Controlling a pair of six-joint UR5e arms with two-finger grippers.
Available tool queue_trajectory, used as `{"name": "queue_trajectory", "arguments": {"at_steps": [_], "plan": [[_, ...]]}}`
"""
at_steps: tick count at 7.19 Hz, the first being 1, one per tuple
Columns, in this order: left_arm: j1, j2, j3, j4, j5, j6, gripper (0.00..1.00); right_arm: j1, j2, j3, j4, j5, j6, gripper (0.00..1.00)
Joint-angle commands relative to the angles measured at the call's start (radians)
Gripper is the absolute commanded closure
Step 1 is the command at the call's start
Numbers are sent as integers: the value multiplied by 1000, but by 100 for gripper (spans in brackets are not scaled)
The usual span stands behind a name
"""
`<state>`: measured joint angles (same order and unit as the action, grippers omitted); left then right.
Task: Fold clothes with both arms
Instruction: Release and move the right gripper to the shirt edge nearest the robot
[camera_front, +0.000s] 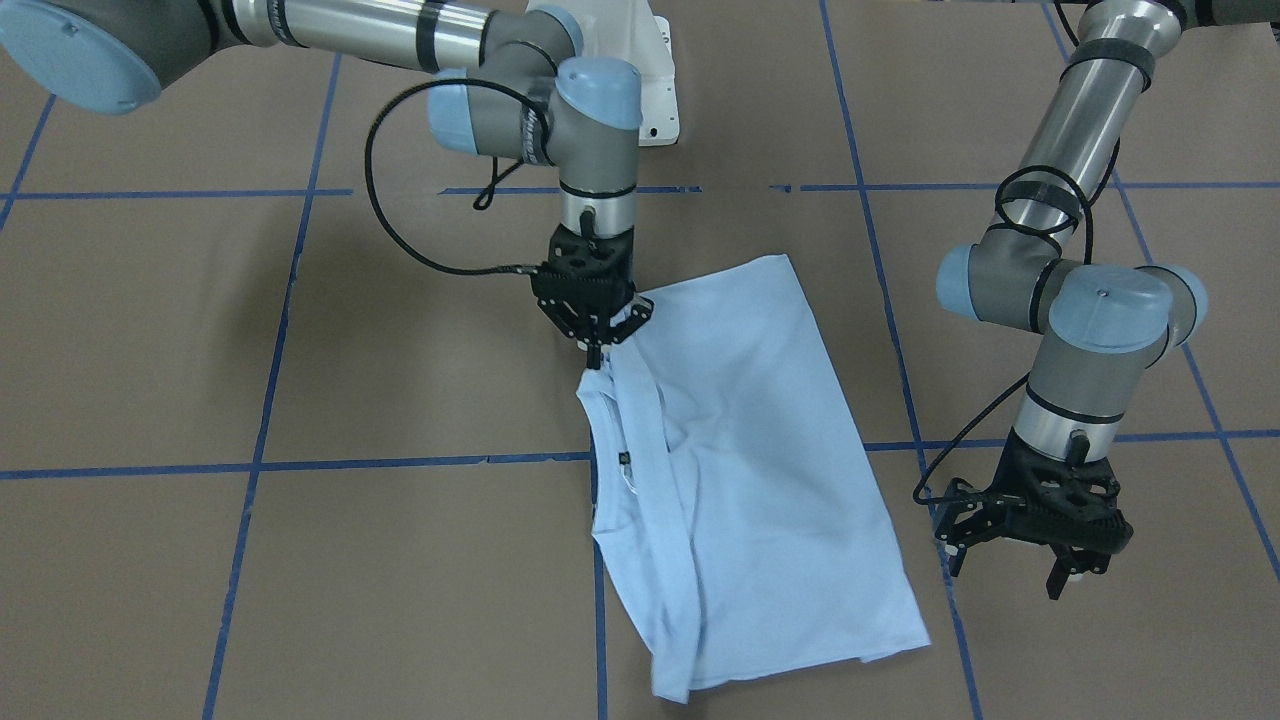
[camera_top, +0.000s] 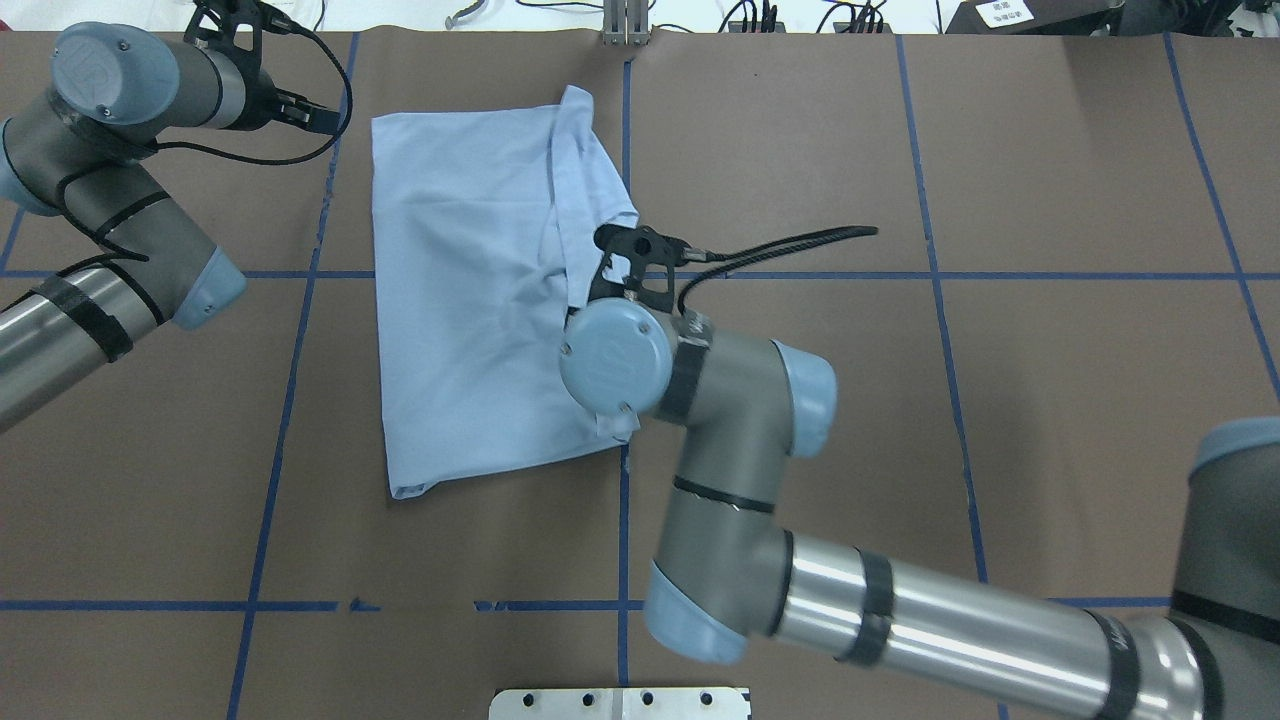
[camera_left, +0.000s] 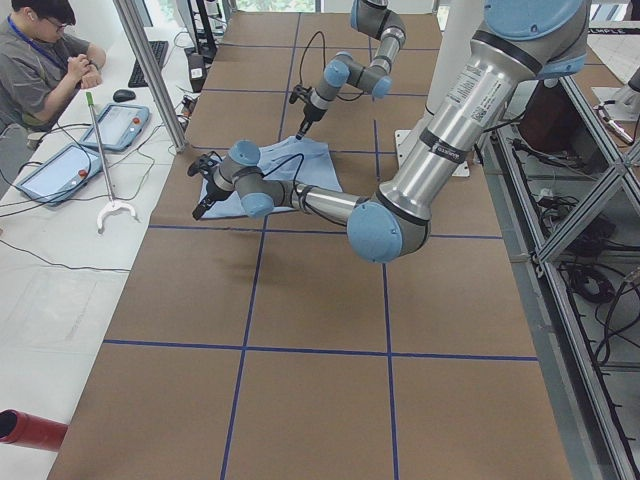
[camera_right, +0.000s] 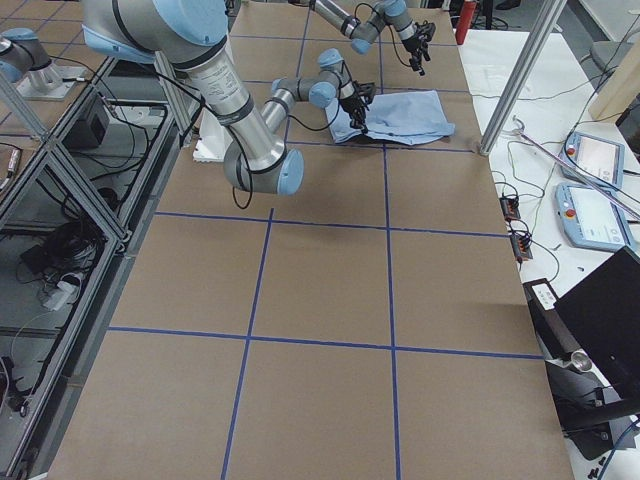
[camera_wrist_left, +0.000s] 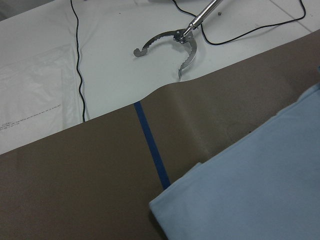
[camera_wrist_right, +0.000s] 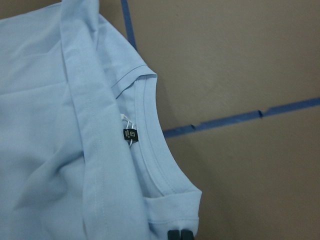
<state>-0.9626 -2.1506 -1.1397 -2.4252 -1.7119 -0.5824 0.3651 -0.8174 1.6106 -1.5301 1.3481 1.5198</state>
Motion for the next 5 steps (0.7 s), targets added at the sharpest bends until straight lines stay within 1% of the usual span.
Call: {"name": "queue_trajectory", "arguments": {"at_steps": [1, 2, 3, 4, 5], "plan": [[7, 0, 0, -12, 0, -7, 0, -144, -293, 344, -68, -116, 19, 100], [12, 0, 0, -12, 0, -10, 0, -170, -345, 363, -68, -154, 26, 100], [13, 0, 0, -12, 0, -14, 0, -178, -371, 368, -68, -162, 36, 94], [16, 0, 0, -12, 0, -16, 0, -190, -379, 367, -67, -194, 40, 1], [16, 0, 0, -12, 0, -16, 0, -190, -361, 358, -70, -184, 13, 0]]}}
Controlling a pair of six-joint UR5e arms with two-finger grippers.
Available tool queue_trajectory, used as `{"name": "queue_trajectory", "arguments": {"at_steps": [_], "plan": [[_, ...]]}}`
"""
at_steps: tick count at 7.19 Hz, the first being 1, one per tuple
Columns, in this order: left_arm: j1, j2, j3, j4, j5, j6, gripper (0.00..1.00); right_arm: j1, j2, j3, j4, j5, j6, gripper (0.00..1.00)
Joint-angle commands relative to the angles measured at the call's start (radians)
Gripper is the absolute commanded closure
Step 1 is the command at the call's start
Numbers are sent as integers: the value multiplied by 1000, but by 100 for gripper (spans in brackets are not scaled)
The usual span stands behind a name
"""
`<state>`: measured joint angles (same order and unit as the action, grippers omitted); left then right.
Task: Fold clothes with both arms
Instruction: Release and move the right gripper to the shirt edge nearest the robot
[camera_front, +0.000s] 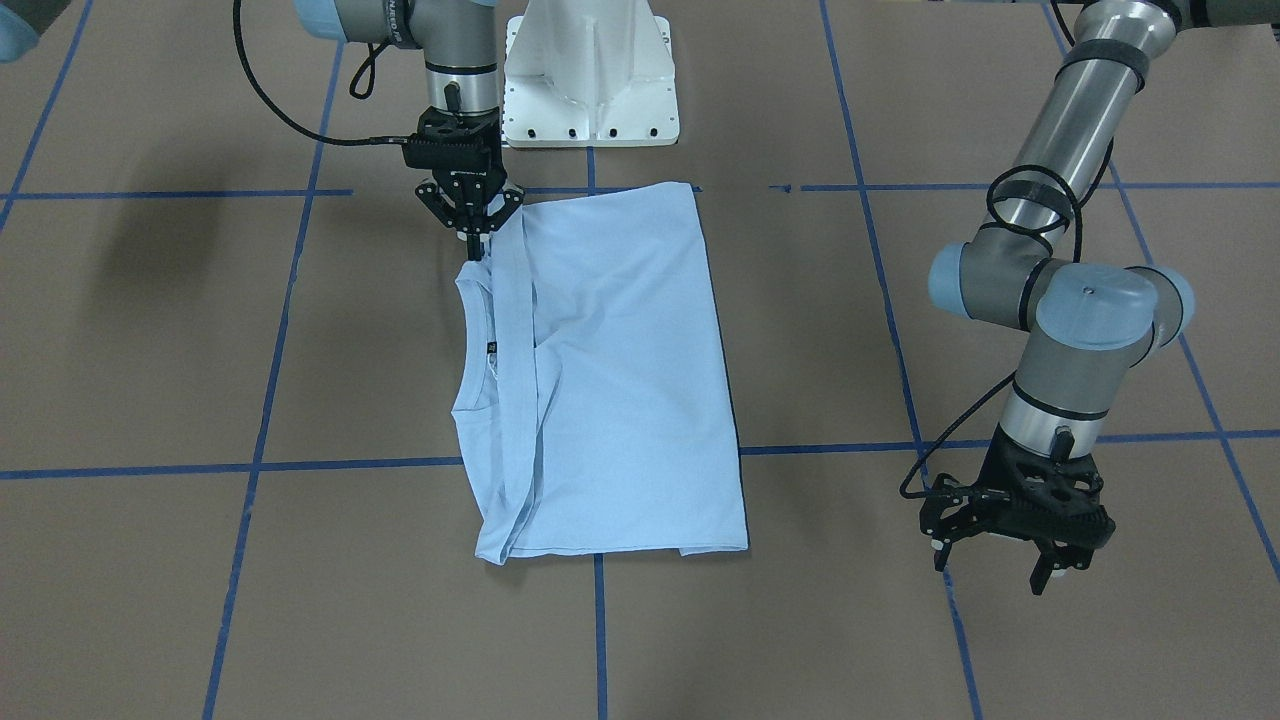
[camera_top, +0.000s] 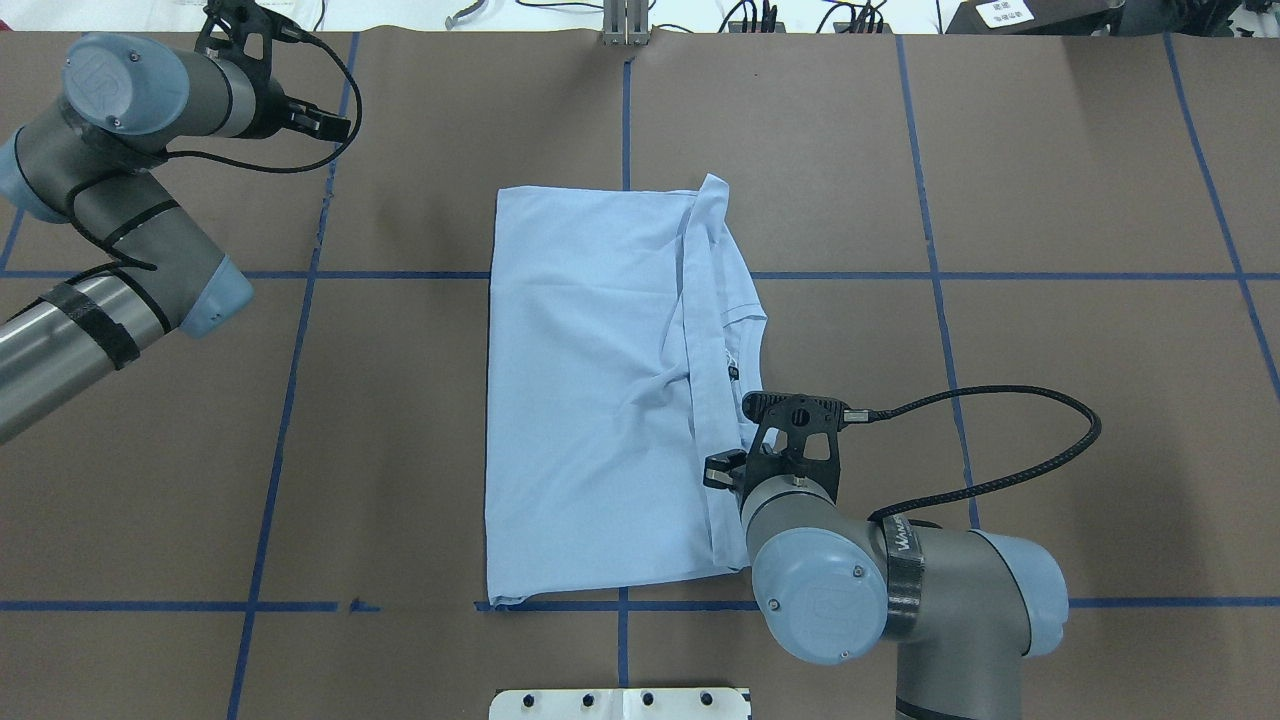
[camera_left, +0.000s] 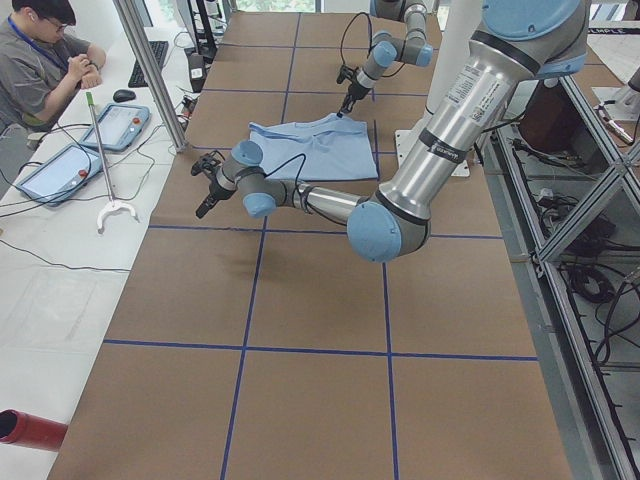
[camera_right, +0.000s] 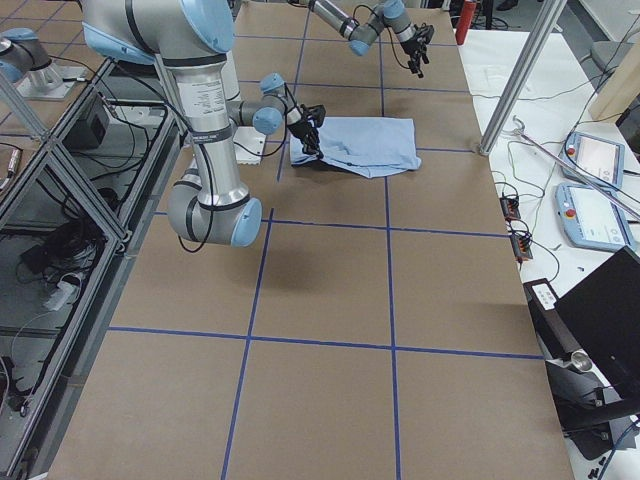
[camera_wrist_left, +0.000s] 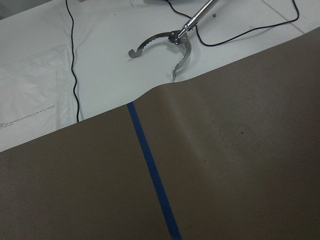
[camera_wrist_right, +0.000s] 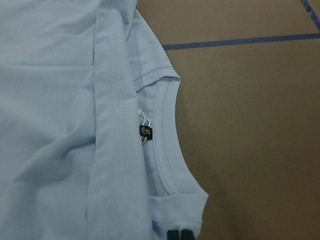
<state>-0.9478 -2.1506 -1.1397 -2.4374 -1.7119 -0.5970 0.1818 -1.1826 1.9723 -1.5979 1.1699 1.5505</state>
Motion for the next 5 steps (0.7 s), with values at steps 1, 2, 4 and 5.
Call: {"name": "queue_trajectory", "arguments": {"at_steps": [1, 2, 4, 5], "plan": [[3, 0, 0, 0, 0, -1, 0, 25, 58, -42, 1, 57, -143, 0], [1, 0, 0, 0, 0, -1, 0, 24, 120, -105, -5, 77, -192, 0], [3, 0, 0, 0, 0, -1, 0, 21, 136, -158, -2, 137, -364, 5], [3, 0, 0, 0, 0, -3, 0, 15, 121, -126, -4, 151, -444, 19]]}}
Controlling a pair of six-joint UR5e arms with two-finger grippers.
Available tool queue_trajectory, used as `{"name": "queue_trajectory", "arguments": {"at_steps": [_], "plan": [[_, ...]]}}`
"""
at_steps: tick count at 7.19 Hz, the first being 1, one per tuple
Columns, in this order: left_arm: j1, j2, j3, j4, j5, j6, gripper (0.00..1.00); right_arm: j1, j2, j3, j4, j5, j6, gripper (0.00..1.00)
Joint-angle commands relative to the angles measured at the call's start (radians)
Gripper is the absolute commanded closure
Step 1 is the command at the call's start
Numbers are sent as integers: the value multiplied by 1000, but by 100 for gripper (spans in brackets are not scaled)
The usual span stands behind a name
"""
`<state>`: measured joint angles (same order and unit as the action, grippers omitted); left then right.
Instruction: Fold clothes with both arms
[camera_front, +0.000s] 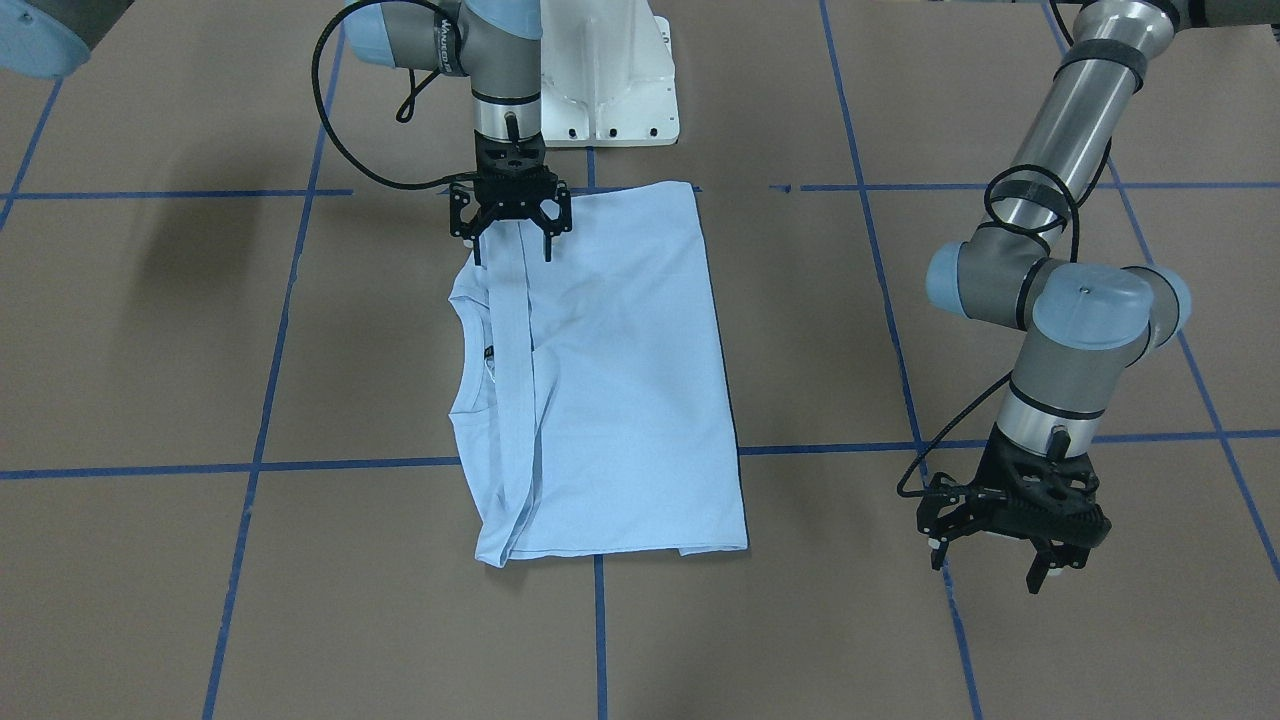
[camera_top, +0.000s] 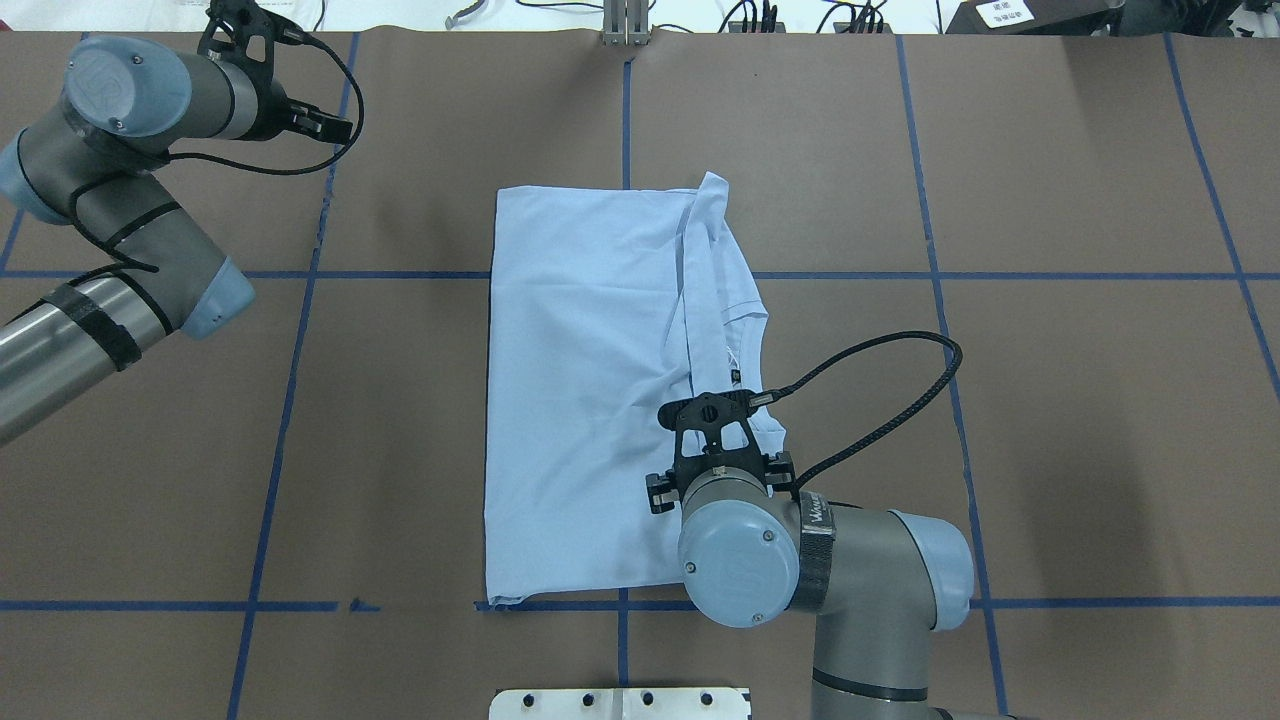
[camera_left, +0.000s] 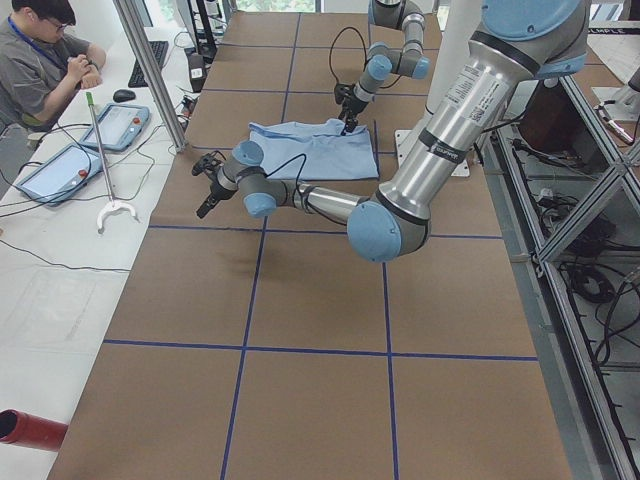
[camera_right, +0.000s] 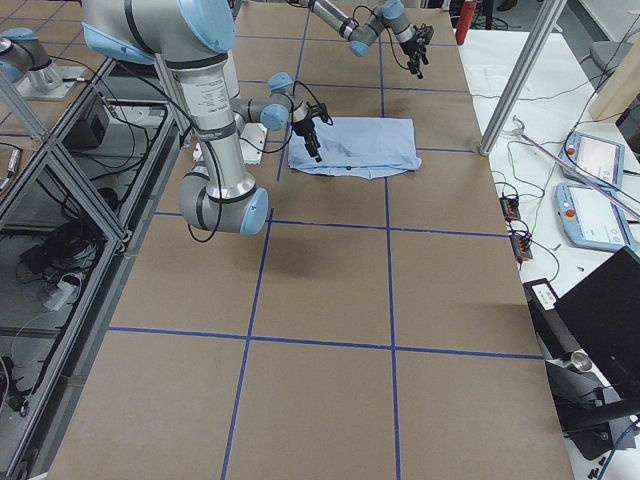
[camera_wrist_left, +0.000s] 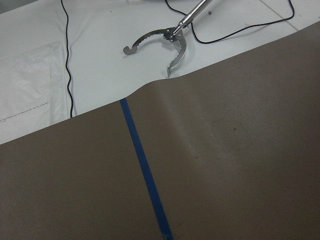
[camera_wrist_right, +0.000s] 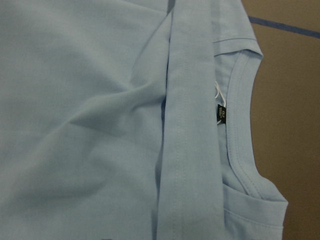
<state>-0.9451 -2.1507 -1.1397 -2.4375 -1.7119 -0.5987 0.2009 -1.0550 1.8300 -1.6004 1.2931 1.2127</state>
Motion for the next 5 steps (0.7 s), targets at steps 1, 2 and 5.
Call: {"name": "queue_trajectory", "arguments": {"at_steps": [1, 2, 5], "plan": [[0, 0, 0, 0, 0, -1, 0, -18, -11, 44, -9, 28, -164, 24], [0, 0, 0, 0, 0, -1, 0, -47, -11, 117, -88, 28, -168, 27], [0, 0, 0, -2, 0, -1, 0, -110, -37, 166, -162, 28, -170, 30]]}}
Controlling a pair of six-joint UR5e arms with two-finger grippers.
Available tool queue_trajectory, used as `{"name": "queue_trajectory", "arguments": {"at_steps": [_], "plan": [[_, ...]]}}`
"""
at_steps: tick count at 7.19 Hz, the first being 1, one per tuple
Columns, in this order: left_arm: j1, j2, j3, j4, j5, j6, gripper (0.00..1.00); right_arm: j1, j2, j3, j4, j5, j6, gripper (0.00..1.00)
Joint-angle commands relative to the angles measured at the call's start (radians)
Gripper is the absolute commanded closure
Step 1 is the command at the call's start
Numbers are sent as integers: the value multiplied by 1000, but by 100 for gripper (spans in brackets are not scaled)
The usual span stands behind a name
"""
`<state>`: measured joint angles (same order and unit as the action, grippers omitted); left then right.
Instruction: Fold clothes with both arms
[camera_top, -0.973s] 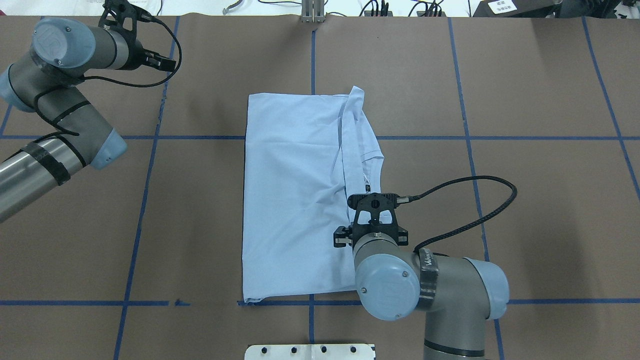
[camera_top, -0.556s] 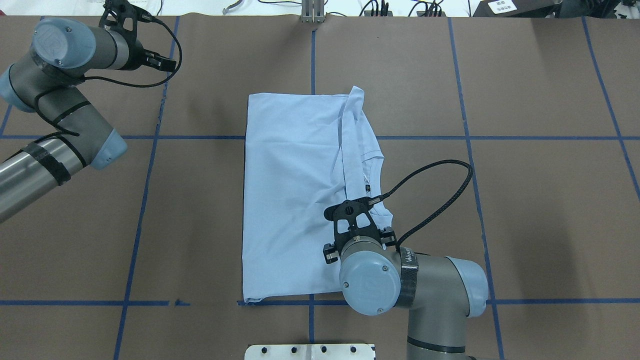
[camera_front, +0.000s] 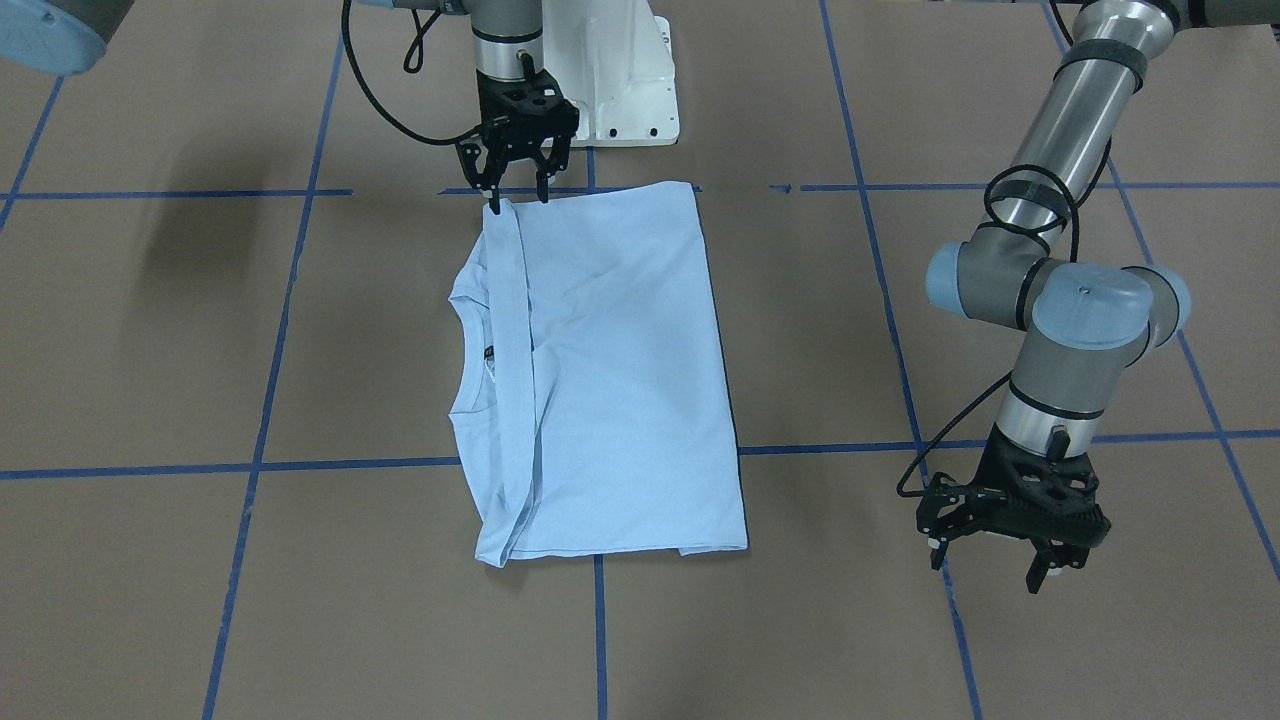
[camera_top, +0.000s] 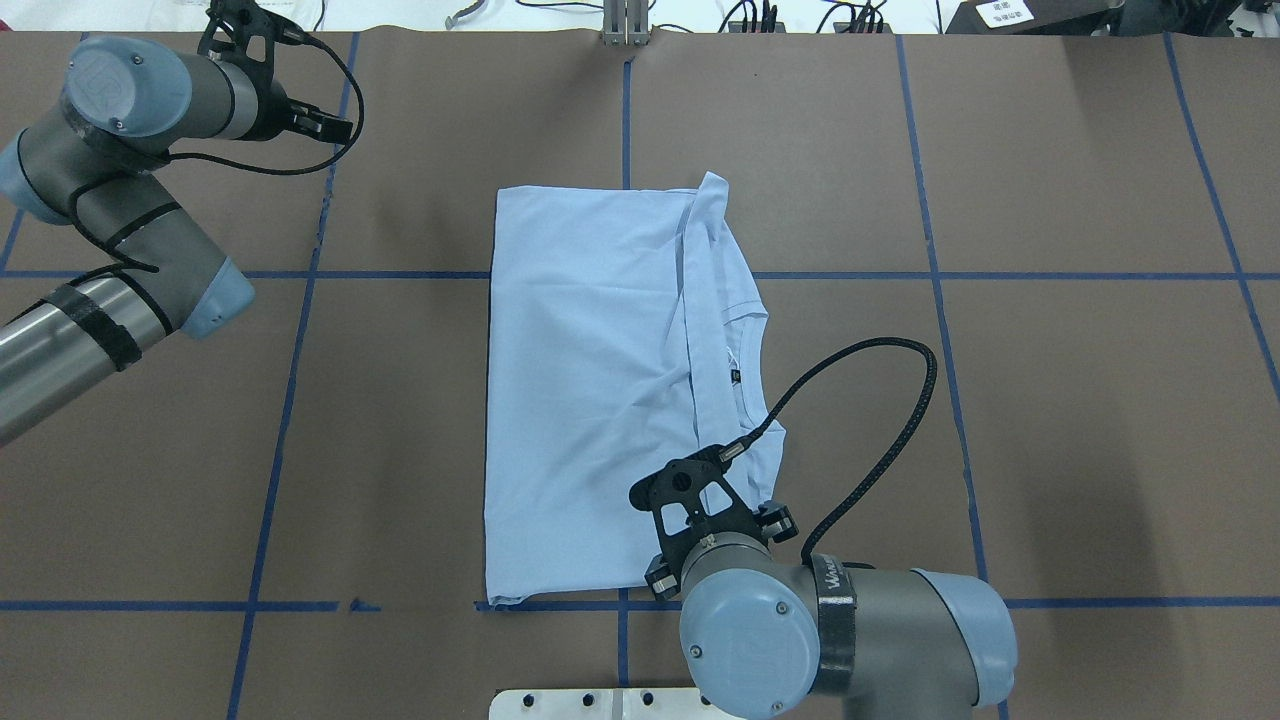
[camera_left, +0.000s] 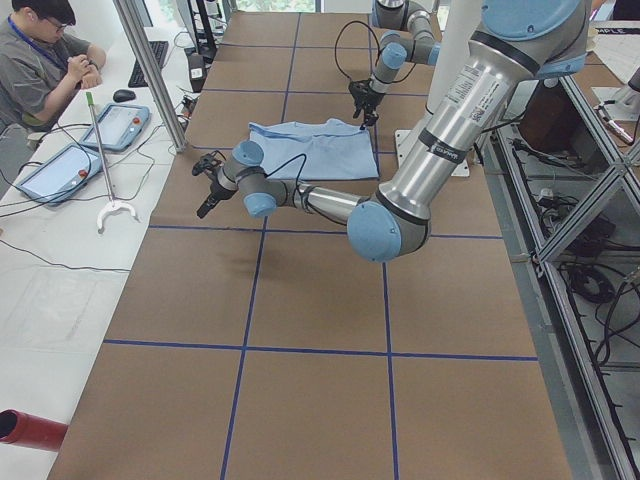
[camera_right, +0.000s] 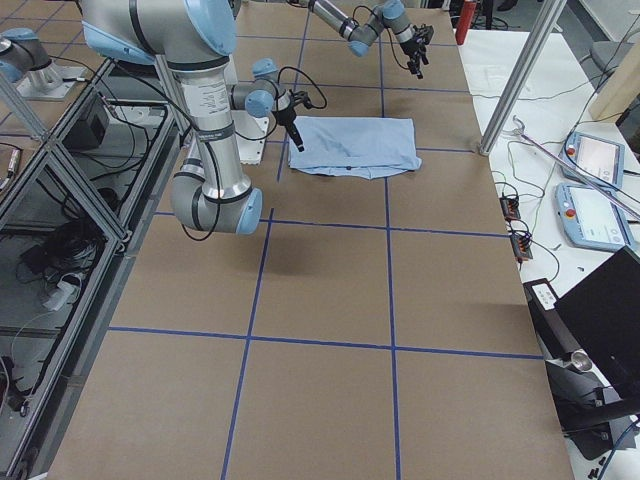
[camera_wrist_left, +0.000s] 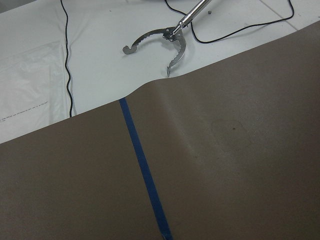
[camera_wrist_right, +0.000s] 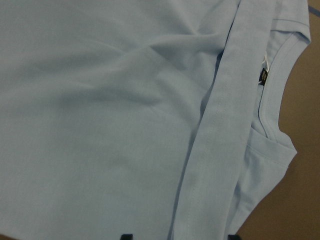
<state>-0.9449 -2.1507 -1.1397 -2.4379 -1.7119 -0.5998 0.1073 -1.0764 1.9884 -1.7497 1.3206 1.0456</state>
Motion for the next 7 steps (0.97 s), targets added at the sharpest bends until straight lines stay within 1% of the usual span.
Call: {"name": "queue_trajectory", "arguments": {"at_steps": [1, 4, 5, 6, 7], "plan": [[0, 0, 0, 0, 0, 0, 0, -18, -23, 1, -13, 0, -2, 34], [0, 0, 0, 0, 0, 0, 0, -38, -25, -22, -13, -8, -1, 40], [0, 0, 0, 0, 0, 0, 0, -40, -25, -28, -13, -8, 1, 48], [0, 0, 0, 0, 0, 0, 0, -40, -25, -30, -13, -9, 1, 63], [0, 0, 0, 0, 0, 0, 0, -37, -25, -31, -13, -14, -1, 76]]}}
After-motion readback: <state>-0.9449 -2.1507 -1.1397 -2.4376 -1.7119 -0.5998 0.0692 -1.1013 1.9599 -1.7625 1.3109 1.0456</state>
